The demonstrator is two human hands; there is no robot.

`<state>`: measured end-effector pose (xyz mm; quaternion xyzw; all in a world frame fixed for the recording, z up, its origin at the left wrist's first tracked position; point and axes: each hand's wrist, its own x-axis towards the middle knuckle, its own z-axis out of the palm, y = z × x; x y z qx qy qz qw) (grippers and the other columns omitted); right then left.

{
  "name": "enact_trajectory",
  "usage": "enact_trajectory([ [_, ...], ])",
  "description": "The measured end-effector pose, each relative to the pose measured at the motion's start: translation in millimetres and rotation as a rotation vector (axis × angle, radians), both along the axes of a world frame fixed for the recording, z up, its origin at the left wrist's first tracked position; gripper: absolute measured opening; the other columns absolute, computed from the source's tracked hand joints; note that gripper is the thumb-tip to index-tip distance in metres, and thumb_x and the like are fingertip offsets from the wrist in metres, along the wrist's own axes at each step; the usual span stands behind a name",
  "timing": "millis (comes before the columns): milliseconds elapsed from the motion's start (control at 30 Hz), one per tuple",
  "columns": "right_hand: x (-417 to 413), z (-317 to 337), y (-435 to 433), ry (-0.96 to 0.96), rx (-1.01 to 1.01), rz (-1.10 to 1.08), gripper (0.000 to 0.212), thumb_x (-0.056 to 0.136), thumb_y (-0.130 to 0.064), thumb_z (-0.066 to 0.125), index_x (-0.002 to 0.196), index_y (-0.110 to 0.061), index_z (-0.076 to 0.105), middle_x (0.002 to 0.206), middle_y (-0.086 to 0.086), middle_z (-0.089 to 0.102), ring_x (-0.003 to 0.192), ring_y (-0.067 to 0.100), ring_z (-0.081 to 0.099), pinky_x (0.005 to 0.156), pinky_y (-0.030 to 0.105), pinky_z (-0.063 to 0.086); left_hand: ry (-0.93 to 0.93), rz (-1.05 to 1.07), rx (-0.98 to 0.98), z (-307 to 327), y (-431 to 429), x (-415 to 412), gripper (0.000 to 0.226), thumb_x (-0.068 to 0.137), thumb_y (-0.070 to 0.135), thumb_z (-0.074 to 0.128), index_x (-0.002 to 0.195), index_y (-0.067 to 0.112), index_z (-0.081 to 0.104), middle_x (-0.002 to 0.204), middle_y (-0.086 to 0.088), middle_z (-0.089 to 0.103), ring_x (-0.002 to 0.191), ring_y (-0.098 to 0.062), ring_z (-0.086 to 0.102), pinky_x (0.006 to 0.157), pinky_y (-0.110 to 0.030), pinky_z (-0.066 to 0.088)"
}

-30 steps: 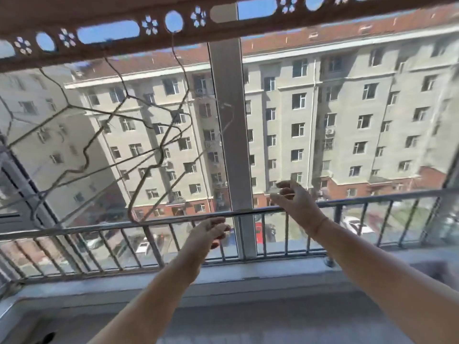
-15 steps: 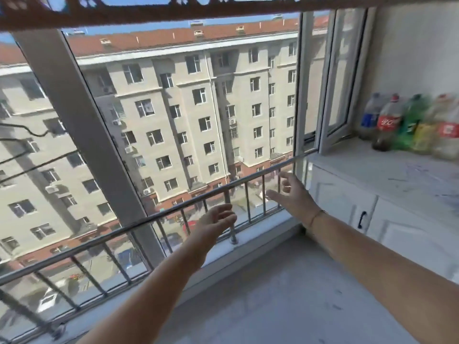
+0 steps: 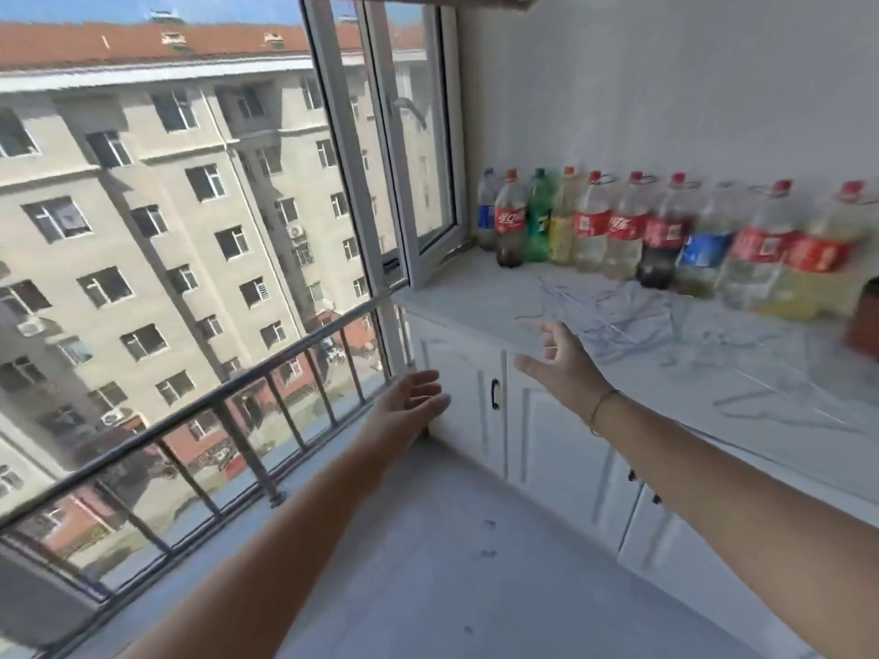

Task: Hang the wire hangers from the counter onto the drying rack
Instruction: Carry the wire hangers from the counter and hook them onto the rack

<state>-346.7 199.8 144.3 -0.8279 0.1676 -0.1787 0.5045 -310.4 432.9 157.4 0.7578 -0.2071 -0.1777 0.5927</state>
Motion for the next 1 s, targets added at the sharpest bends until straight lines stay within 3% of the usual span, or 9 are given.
enact_trajectory([
  [67,-8,-6,-31,0.015,0.007,-0.050,0.063,0.082,-0.031,0.067,0.136,-0.016,0.039,0.132,0.014,0.041,0.120,0.022,0.044,0.096,0.031,0.038,0.002,-0.021,0.013,-7,-34,4,0.039,0.088,0.013,0.061,0.126,0.010,0.052,0.123,-0.011,0.059,0.107,-0.013,0.056,0.085,-0.016,0.046],
  [167,-19,-17,-72,0.027,0.022,-0.124,0.065,0.080,-0.030,0.069,0.136,-0.014,0.039,0.132,0.014,0.042,0.119,0.022,0.045,0.093,0.027,0.038,0.005,-0.081,0.054,-12,-78,9,0.042,0.089,0.014,0.061,0.129,0.009,0.050,0.122,-0.008,0.058,0.107,-0.012,0.055,0.075,-0.002,0.046],
  [267,-28,-28,-108,0.036,0.041,-0.207,0.066,0.080,-0.028,0.070,0.136,-0.013,0.039,0.132,0.015,0.043,0.119,0.023,0.046,0.089,0.025,0.036,-0.002,-0.158,0.073,-17,-119,17,0.042,0.090,0.012,0.060,0.130,0.008,0.048,0.120,-0.007,0.057,0.108,-0.013,0.053,0.070,0.003,0.043],
  [367,-35,-42,-143,0.078,0.055,-0.284,0.065,0.080,-0.029,0.069,0.136,-0.014,0.039,0.133,0.014,0.042,0.121,0.023,0.046,0.090,0.024,0.035,0.016,-0.212,0.079,-27,-158,31,0.038,0.089,0.010,0.060,0.126,0.010,0.051,0.117,-0.009,0.058,0.110,-0.017,0.054,0.073,-0.002,0.045],
  [533,-38,-67,-201,0.124,0.122,-0.409,0.062,0.081,-0.028,0.068,0.135,-0.016,0.040,0.134,0.011,0.042,0.121,0.021,0.045,0.090,0.026,0.035,0.036,-0.326,0.112,-50,-230,64,0.042,0.079,0.028,0.070,0.117,0.021,0.053,0.106,0.003,0.062,0.102,-0.013,0.059,0.084,-0.023,0.045],
  [667,-32,-82,-252,0.171,0.145,-0.530,0.055,0.081,-0.028,0.067,0.130,-0.015,0.046,0.132,0.009,0.046,0.119,0.018,0.047,0.078,0.022,0.039,0.067,-0.418,0.118,-61,-294,94,0.033,0.087,0.019,0.064,0.119,0.021,0.055,0.109,0.003,0.062,0.105,-0.010,0.057,0.081,-0.016,0.041],
  [767,-27,-91,-287,0.207,0.164,-0.602,0.048,0.082,-0.026,0.066,0.125,-0.013,0.049,0.130,0.009,0.051,0.121,0.018,0.049,0.085,0.025,0.038,0.081,-0.475,0.122,-67,-340,117,0.034,0.087,0.020,0.064,0.120,0.019,0.055,0.113,-0.001,0.062,0.105,-0.011,0.057,0.082,-0.016,0.040],
  [900,-25,-106,-326,0.273,0.214,-0.682,0.042,0.083,-0.022,0.065,0.122,-0.011,0.052,0.128,0.011,0.055,0.118,0.020,0.052,0.085,0.026,0.040,0.121,-0.545,0.145,-80,-391,136,0.035,0.087,0.020,0.064,0.121,0.017,0.055,0.114,-0.002,0.061,0.103,-0.010,0.057,0.079,-0.014,0.039],
  [1000,-26,-122,-351,0.327,0.230,-0.749,0.040,0.083,-0.021,0.065,0.119,-0.008,0.056,0.123,0.012,0.059,0.113,0.022,0.055,0.085,0.025,0.039,0.158,-0.597,0.182,-92,-422,141,0.036,0.087,0.020,0.063,0.122,0.017,0.054,0.113,0.000,0.061,0.103,-0.008,0.056,0.085,-0.019,0.038],
])
